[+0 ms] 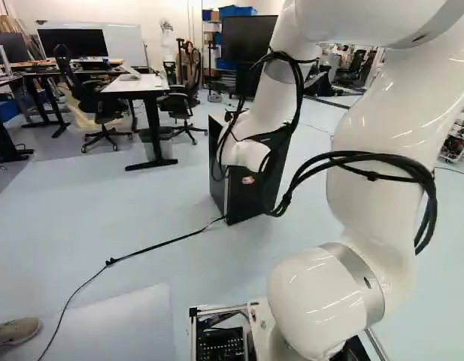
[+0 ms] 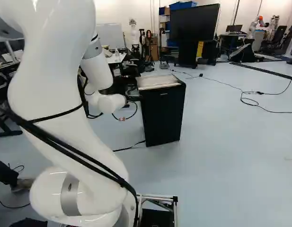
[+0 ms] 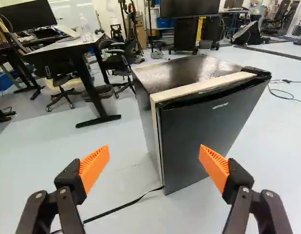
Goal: Open the fridge door
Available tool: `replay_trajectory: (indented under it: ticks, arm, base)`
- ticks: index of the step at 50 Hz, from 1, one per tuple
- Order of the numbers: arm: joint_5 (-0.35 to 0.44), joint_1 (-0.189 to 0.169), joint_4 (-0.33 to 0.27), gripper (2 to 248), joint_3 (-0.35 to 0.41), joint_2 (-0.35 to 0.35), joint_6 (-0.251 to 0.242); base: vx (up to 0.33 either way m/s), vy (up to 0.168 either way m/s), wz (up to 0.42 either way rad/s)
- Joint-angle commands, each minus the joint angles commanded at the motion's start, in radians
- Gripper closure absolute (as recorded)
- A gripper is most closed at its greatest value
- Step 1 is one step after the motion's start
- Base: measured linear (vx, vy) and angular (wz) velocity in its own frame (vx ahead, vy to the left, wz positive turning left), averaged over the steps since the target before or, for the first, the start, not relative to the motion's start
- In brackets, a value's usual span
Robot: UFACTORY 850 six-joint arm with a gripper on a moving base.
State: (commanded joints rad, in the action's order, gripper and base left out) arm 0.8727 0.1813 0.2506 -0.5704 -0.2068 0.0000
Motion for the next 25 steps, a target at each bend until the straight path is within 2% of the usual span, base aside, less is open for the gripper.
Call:
replay_trajectory:
  ticks: [25]
  arm:
    - [0.000,0.054,0.132,3,-0.104,-0.088,0.000]
  base:
    - [0.000,0.000,0.000]
